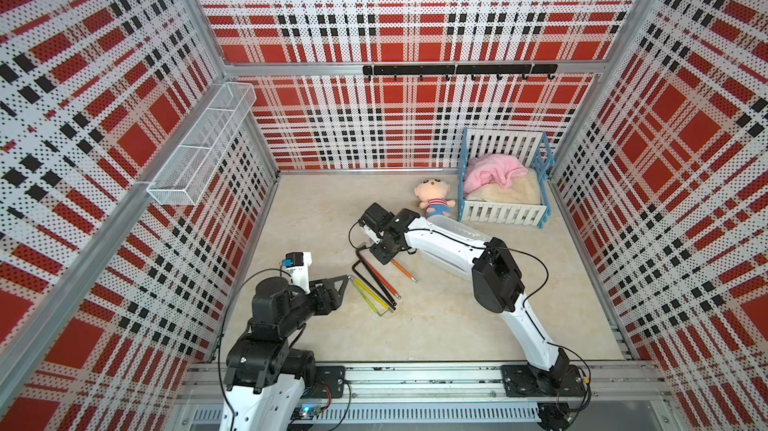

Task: Put the hex key on the desktop into the storage box
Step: Pick up the Allen key from the center of the board, then place the Allen key in the storage box.

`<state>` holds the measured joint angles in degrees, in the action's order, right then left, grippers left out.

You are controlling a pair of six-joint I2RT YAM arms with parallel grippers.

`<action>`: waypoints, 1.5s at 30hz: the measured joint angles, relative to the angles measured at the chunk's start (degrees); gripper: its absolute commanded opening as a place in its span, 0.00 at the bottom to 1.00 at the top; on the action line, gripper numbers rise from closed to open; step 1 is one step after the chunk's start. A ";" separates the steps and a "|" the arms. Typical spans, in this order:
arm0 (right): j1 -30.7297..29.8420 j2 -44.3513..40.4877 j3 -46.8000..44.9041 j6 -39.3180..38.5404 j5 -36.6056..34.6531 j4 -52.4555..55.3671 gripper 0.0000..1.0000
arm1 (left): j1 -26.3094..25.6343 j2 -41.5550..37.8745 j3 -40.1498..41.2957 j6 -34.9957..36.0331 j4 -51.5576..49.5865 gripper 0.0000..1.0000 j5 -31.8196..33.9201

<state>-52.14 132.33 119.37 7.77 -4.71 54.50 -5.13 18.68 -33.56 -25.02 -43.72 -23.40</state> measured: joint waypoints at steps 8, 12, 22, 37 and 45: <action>2.16 -7.08 -0.17 0.02 0.44 1.20 0.00 | 0.24 0.00 0.00 0.24 0.00 0.74 -0.37; 5.44 -14.01 -3.04 -1.22 0.87 1.09 0.00 | 0.24 0.00 0.00 0.68 0.02 0.75 -0.44; 14.23 -27.89 -16.59 -7.80 0.63 -0.44 0.00 | 0.26 -0.11 0.00 1.03 0.02 0.75 -0.44; 18.67 -29.49 -36.44 -24.94 0.94 -10.73 0.00 | 0.28 -0.26 0.00 1.05 0.02 0.75 -0.44; 19.04 -26.47 -35.91 -29.53 1.05 -13.88 0.00 | 0.35 -0.31 0.00 1.05 0.02 0.75 -0.42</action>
<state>-33.10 105.86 83.46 -21.76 -3.66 40.62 -4.78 18.37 -33.56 -23.97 -43.70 -23.81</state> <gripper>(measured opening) 0.125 0.746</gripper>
